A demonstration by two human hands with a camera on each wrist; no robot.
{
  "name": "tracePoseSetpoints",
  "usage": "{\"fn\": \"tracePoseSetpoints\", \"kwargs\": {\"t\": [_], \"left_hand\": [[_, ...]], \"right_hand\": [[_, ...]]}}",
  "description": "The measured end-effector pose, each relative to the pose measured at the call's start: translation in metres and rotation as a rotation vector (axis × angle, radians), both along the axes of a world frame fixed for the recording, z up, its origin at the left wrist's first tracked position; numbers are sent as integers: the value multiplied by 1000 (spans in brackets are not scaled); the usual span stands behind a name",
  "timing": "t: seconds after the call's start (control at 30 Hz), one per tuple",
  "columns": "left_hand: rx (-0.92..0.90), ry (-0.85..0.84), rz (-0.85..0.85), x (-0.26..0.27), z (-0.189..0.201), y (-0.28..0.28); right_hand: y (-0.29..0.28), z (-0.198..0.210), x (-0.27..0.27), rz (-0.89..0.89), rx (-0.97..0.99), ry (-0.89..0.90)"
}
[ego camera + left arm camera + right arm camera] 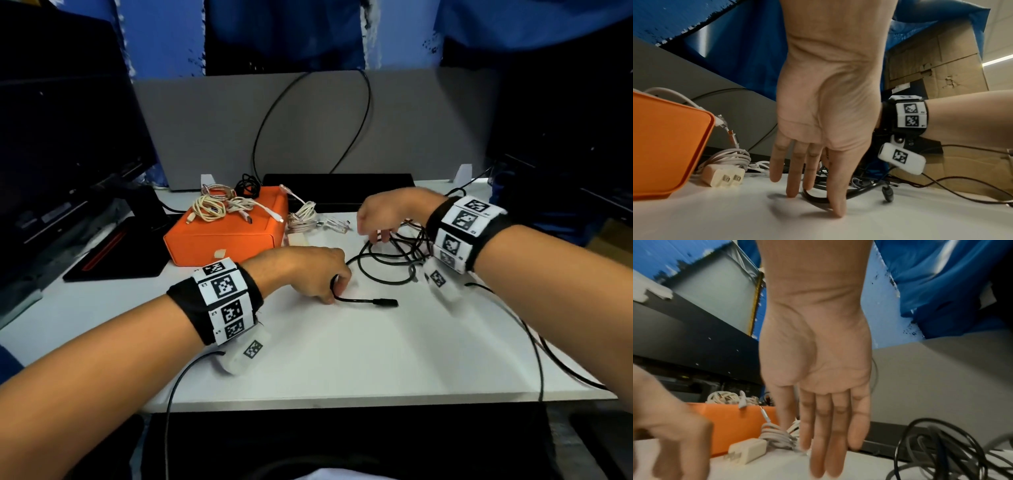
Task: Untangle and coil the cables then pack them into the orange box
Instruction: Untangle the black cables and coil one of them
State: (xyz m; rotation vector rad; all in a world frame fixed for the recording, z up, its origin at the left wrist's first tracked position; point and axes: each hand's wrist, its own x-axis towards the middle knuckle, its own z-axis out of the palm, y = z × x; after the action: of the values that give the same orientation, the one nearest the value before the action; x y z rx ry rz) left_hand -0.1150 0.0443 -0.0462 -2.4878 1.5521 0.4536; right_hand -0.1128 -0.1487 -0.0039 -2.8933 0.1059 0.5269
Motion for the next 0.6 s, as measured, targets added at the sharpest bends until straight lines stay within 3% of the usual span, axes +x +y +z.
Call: {"fn": "tracePoseSetpoints", "kwargs": {"t": [0.1, 0.23, 0.33, 0.53, 0.6], "left_hand": [[-78, 15, -23, 5, 11, -2], [-479, 99, 129, 17, 48, 5], [-795, 338, 192, 20, 69, 11], [-1375, 581, 230, 11, 117, 30], [-1412, 589, 176, 7, 126, 38]], "right_hand": [[2, 3, -30, 99, 170, 179], [-13, 4, -62, 112, 542, 188], [-31, 2, -70, 98, 431, 40], [-71, 3, -72, -82, 211, -280], [-78, -2, -72, -61, 85, -185]]}}
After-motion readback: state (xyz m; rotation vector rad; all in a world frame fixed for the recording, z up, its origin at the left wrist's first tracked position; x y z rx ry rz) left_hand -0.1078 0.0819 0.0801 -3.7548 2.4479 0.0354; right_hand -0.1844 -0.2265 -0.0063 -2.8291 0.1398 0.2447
